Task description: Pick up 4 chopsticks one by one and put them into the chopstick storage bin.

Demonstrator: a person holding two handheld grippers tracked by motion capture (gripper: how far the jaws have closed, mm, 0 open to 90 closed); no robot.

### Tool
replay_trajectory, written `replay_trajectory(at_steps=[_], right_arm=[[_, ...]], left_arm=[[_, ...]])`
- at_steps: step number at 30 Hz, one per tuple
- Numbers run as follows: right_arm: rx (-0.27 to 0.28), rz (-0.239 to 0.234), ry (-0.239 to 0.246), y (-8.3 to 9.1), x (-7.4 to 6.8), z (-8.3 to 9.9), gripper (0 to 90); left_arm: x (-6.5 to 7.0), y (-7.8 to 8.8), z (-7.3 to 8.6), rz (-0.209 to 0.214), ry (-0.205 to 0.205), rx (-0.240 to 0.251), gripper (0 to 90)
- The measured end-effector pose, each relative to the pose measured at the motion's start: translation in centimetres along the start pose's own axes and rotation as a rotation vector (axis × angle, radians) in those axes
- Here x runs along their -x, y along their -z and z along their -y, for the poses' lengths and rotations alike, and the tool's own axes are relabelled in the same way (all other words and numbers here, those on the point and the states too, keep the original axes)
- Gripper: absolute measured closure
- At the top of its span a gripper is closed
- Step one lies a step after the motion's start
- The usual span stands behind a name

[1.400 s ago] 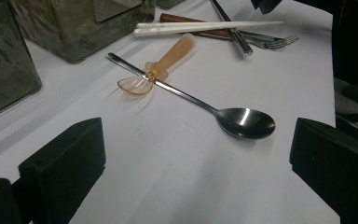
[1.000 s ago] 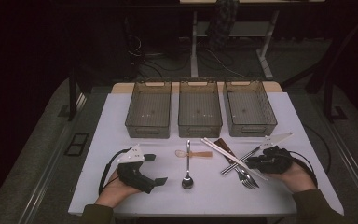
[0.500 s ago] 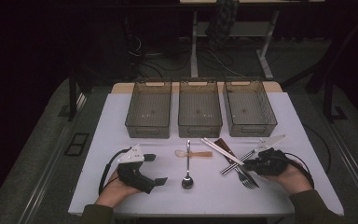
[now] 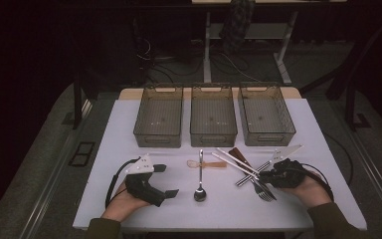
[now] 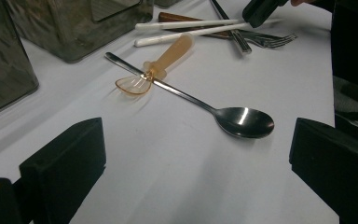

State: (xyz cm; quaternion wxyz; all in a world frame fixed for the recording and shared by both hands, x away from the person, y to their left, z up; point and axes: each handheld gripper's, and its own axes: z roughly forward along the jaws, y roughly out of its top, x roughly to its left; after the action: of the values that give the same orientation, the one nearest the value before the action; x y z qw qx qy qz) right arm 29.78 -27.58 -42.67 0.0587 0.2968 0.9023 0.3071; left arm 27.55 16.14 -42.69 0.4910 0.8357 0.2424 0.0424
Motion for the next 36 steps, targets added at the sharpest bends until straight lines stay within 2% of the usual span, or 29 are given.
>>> replay_trajectory(at_steps=[12, 21, 36], right_arm=[[-0.038, -0.005, 0.016, -0.83, -0.33, -0.10, 79.3], [-0.047, -0.002, 0.010, -0.91, -0.27, -0.16, 83.8], [-0.032, -0.002, 0.004, -0.59, -0.21, -0.17, 85.1]], left_arm=[[0.05, -0.03, -0.02, 0.001, -0.001, -0.001, 2.4], [0.07, -0.06, -0.02, 0.001, -0.003, -0.003, 2.4], [0.11, -0.16, 0.02, 0.002, -0.008, -0.010, 2.4]])
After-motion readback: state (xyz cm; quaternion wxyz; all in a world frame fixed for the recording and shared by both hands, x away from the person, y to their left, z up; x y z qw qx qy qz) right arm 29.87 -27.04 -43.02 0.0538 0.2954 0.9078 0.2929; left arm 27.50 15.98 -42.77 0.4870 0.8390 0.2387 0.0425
